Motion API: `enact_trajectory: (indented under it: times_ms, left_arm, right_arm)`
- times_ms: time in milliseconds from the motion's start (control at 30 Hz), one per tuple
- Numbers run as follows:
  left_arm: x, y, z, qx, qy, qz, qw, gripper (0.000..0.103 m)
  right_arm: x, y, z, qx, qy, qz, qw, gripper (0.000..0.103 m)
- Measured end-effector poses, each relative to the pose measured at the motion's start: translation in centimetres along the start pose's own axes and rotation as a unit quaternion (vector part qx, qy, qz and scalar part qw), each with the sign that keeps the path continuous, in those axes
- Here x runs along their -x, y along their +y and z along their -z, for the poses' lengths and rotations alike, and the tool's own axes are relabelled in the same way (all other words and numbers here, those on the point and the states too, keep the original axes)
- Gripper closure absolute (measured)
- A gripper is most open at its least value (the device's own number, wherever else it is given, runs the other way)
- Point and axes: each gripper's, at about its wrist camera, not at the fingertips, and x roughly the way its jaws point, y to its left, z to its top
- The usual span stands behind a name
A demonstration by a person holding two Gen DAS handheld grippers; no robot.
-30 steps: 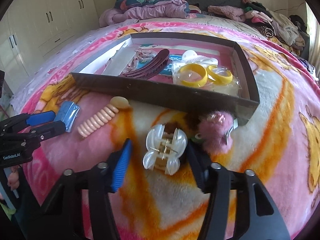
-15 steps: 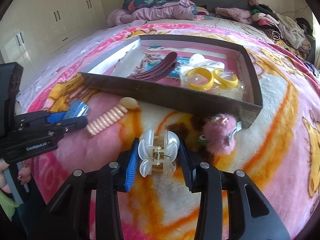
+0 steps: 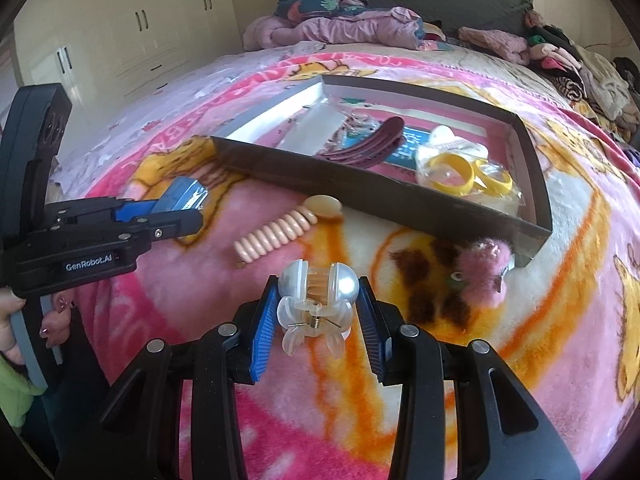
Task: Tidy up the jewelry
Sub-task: 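Grasp the blue square case with left tool while right tool grasps the white claw clip, then carry the blue case into the box with left tool while right tool carries the claw clip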
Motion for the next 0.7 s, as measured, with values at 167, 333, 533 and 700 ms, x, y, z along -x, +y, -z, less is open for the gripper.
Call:
enact_trajectory:
  times_ms: [167,333,533,700]
  left_arm:
    - [0.7,0.3,-0.3,0.005,-0.008,0.003,1.0,0.075]
    - [1.5,0.6,-0.7,0.01,-0.018,0.005,0.9998,0.075]
    - [2.2,1.1,-1.4,0.01,-0.028,0.004,0.9995,0.075]
    - [2.6,1.4,-2.0,0.009,-0.034,0.001,0.9994,0.075]
  right_arm:
    - [0.3,0.7,-0.6,0.008,-0.004,-0.002,1.0,0.066]
    - [0.6,1.2,-1.4,0.017,-0.01,-0.001,1.0,0.066]
    - [1.1,1.2,-2.6,0.023,-0.023,-0.002,0.999,0.066]
    - [1.6,1.3,-3.9,0.024,-0.037,-0.002,0.999,0.066]
